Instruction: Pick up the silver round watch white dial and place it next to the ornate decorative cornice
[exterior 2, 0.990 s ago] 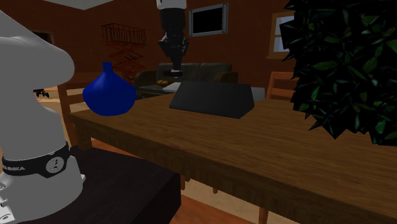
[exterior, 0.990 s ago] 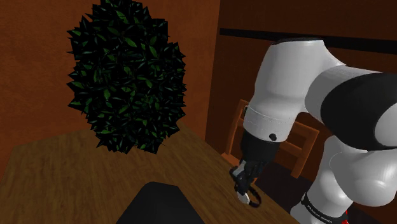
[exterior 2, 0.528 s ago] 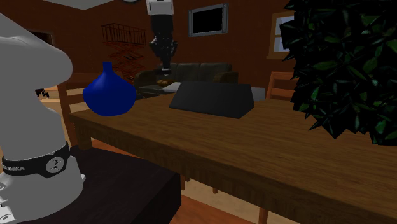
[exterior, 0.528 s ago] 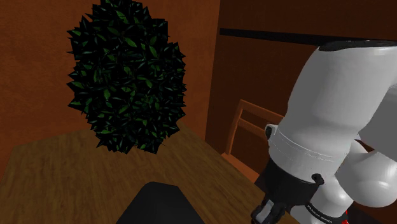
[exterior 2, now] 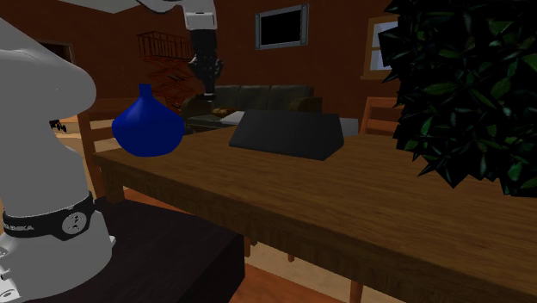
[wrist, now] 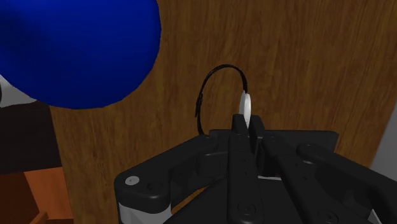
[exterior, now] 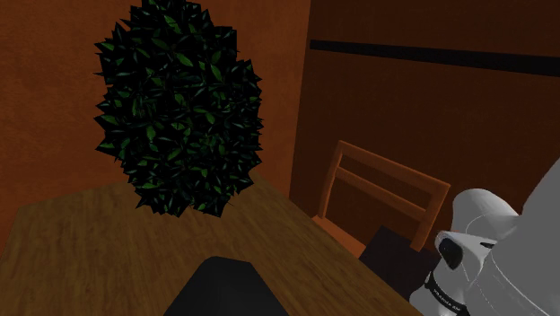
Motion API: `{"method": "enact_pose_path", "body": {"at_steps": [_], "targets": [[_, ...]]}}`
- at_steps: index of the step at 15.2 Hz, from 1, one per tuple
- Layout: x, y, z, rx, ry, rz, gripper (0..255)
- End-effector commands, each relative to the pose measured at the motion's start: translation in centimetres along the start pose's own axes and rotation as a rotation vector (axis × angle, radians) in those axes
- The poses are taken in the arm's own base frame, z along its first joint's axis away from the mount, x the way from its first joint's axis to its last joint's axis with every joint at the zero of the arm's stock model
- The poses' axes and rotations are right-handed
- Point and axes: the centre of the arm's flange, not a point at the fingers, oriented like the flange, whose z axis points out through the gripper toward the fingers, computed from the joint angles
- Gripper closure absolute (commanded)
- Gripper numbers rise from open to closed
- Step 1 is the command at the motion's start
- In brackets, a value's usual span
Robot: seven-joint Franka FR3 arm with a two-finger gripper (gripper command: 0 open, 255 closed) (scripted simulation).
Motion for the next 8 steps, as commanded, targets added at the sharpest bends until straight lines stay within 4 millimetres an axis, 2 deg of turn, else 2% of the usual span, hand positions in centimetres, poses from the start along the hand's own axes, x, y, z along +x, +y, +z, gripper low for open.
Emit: {"method": "enact_pose_path", "body": {"at_steps": [1,5,6,8], "targets": [[-2.5,-1.2,0.0,0.0,-0.001,0.001,255],[-7.4,-3.3,0.3,0.0,-0.001,0.001,255],[-9.4,-4.1,0.4,0.0,-0.001,0.001,255],[-9.3,-4.0,1.4,0.0,-0.001,0.001,255]]}}
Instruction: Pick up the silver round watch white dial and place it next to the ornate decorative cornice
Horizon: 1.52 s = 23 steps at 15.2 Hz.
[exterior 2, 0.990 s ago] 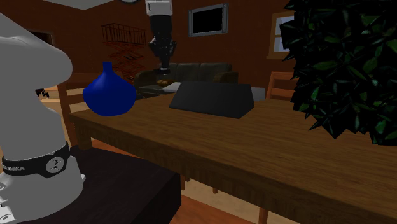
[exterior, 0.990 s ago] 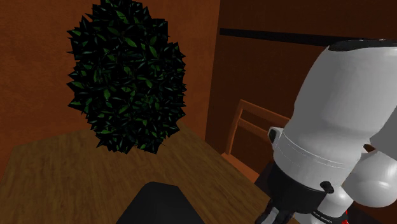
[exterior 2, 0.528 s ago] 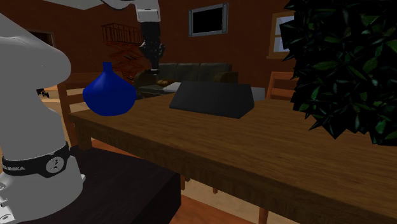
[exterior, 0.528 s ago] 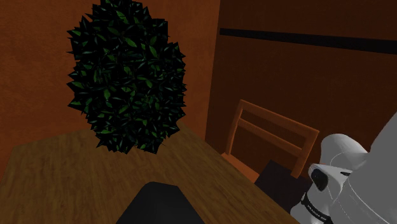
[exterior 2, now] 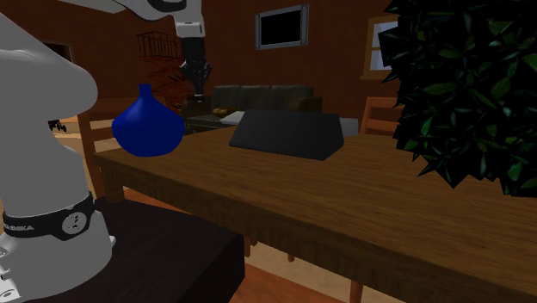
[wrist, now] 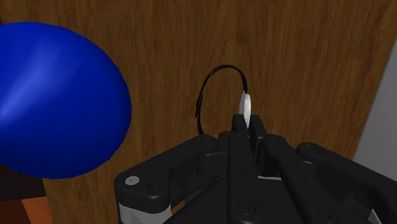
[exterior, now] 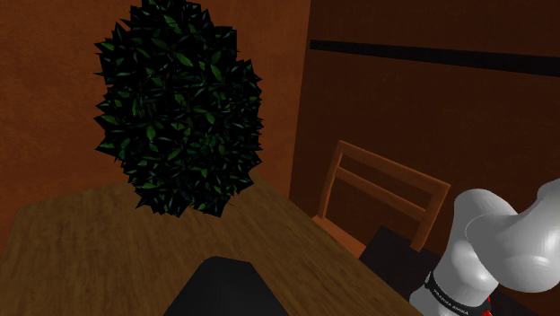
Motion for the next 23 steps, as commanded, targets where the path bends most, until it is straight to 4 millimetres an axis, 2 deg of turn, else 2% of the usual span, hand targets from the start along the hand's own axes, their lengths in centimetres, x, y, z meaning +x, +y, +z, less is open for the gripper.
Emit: {"method": "enact_pose_path", "body": {"at_steps": [1,23], "targets": [[-0.3,-0.2,1.0,0.0,-0.001,0.001,255],[-0.2,1.0,12.3,0.0,-0.001,0.001,255]]}}
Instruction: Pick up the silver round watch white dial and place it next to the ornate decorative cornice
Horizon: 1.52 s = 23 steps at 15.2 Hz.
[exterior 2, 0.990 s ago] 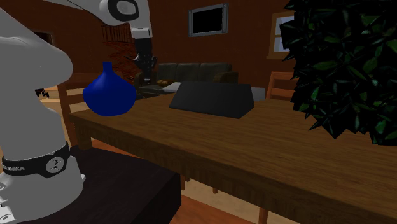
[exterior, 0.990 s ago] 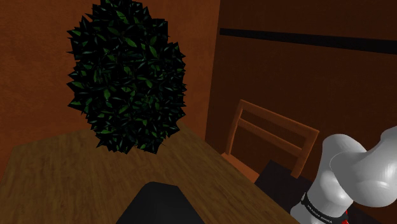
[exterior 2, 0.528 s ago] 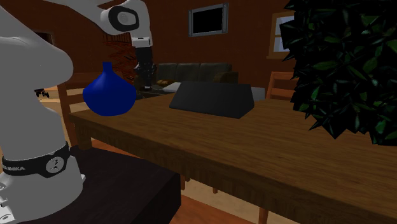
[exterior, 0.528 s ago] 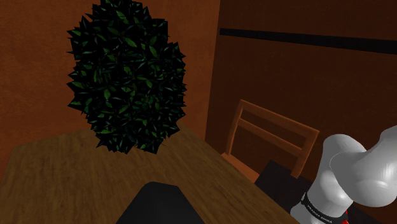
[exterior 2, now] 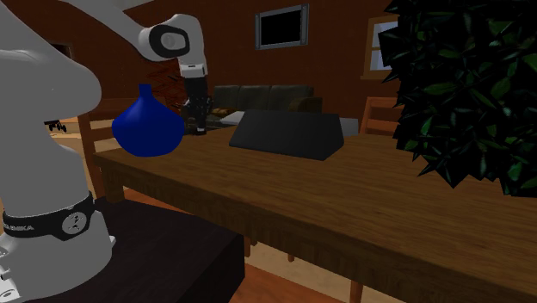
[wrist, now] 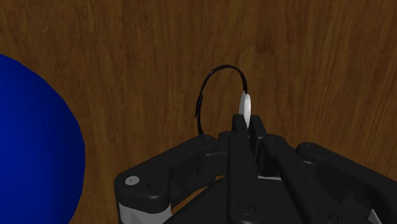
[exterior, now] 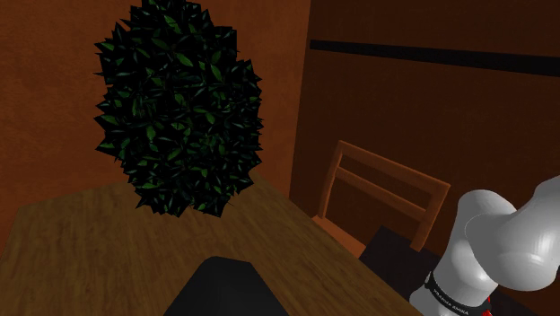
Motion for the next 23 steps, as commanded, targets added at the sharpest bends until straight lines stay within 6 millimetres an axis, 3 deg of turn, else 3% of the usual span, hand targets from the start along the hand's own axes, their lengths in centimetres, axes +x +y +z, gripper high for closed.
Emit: {"method": "enact_pose_path", "body": {"at_steps": [1,7,8,13,17,23], "targets": [[0.1,0.1,0.4,0.0,0.0,0.0,255],[0.1,0.1,0.4,0.0,0.0,0.0,255],[0.1,0.1,0.4,0.0,0.0,0.0,0],[0.1,0.1,0.4,0.0,0.0,0.0,0],[0.1,0.1,-4.6,0.0,0.0,0.0,0],[0.1,0.1,-4.6,0.0,0.0,0.0,0]]}}
